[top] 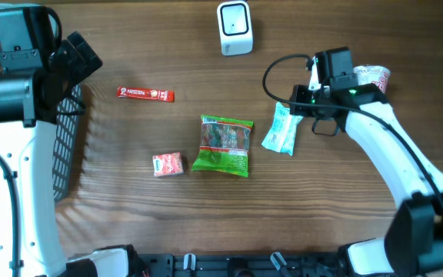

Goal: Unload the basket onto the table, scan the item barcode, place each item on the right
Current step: 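Grasp the mint pouch with the right gripper and lift it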

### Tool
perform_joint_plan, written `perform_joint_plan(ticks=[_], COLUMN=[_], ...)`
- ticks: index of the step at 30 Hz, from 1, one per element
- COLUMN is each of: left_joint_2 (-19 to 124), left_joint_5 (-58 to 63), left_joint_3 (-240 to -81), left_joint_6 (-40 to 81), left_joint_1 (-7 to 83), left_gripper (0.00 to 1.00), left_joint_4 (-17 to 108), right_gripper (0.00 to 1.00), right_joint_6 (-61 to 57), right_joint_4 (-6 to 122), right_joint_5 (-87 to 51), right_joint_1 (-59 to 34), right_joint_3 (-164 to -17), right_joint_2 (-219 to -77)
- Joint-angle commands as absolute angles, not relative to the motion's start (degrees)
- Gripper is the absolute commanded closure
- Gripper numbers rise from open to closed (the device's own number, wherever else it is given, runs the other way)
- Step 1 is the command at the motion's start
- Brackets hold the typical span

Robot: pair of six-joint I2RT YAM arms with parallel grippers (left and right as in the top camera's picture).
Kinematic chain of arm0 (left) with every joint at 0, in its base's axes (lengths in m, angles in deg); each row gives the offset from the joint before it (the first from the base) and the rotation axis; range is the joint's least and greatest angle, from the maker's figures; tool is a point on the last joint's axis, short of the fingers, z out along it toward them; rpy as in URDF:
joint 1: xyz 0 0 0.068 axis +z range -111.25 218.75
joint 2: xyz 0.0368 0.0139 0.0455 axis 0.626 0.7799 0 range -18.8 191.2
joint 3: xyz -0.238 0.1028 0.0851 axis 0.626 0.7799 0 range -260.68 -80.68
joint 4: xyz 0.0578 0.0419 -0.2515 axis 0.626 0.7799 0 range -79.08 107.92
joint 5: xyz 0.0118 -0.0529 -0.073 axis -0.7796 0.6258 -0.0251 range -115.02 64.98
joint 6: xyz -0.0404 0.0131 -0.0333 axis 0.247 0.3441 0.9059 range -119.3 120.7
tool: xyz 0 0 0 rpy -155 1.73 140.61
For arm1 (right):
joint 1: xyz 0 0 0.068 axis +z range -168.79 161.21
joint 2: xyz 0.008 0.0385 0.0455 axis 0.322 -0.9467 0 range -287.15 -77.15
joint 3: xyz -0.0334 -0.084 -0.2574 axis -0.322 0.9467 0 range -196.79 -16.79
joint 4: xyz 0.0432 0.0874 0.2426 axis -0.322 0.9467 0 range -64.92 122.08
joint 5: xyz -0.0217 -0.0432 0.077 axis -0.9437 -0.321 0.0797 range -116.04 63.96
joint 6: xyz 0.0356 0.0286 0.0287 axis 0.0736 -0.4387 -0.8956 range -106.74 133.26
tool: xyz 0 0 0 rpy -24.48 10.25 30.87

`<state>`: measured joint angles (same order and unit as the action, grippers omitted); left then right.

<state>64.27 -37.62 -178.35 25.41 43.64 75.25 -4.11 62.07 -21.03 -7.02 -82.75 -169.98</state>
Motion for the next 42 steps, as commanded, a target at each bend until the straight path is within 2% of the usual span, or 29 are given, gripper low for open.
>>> perform_joint_plan(ticks=[1, 8, 13, 14, 15, 16, 20, 23, 25, 33, 42], left_joint_2=[64.1, 64.1, 64.1, 64.1, 64.1, 64.1, 64.1, 64.1, 64.1, 64.1, 64.1], left_joint_5=[-38.1, -38.1, -38.1, -38.2, -38.1, -38.1, -38.1, -38.1, -38.1, -38.1, -38.1], left_joint_3=[-179.0, -179.0, -179.0, -179.0, -179.0, -179.0, -179.0, -179.0, -179.0, -179.0, -179.0], left_joint_6=[24.9, 24.9, 24.9, 24.9, 24.9, 24.9, 24.9, 24.9, 24.9, 24.9, 24.9], left_joint_1=[43.9, 43.9, 43.9, 43.9, 43.9, 43.9, 43.9, 43.9, 43.9, 43.9, 43.9], left_gripper=[0.00, 0.00, 0.00, 0.00, 0.00, 0.00, 0.00, 0.00, 0.00, 0.00, 0.00], left_joint_4=[75.2, 75.2, 75.2, 75.2, 75.2, 75.2, 75.2, 75.2, 75.2, 75.2, 75.2], right_gripper=[0.51, 0.51, 0.59, 0.62, 0.77, 0.96, 0.96, 0.96, 0.96, 0.96, 0.95], right_joint_6=[-5.0, -6.3, -8.0, -8.9, -9.2, -7.5, 0.0, 11.6, 11.6, 11.6, 11.8], right_joint_4=[62.2, 61.3, 58.2, 56.3, 54.4, 54.2, 57.6, 62.6, 66.8, 74.1, 78.6], right_joint_5=[-19.5, -15.0, -14.8, -14.8, -14.2, -14.0, -5.3, 11.7, 17.7, 18.0, 13.4], right_joint_1=[-7.1, -7.3, -7.3, -7.3, -7.3, -7.3, -10.3, -13.9, -15.5, -15.6, -15.6], right_joint_3=[-80.9, -80.9, -78.3, -76.8, -75.5, -75.4, -76.5, -76.5, -76.5, -76.5, -76.3], right_joint_2=[-176.1, -183.8, -185.0, -185.0, -185.0, -184.9, -174.5, -163.4, -158.0, -146.4, -146.4])
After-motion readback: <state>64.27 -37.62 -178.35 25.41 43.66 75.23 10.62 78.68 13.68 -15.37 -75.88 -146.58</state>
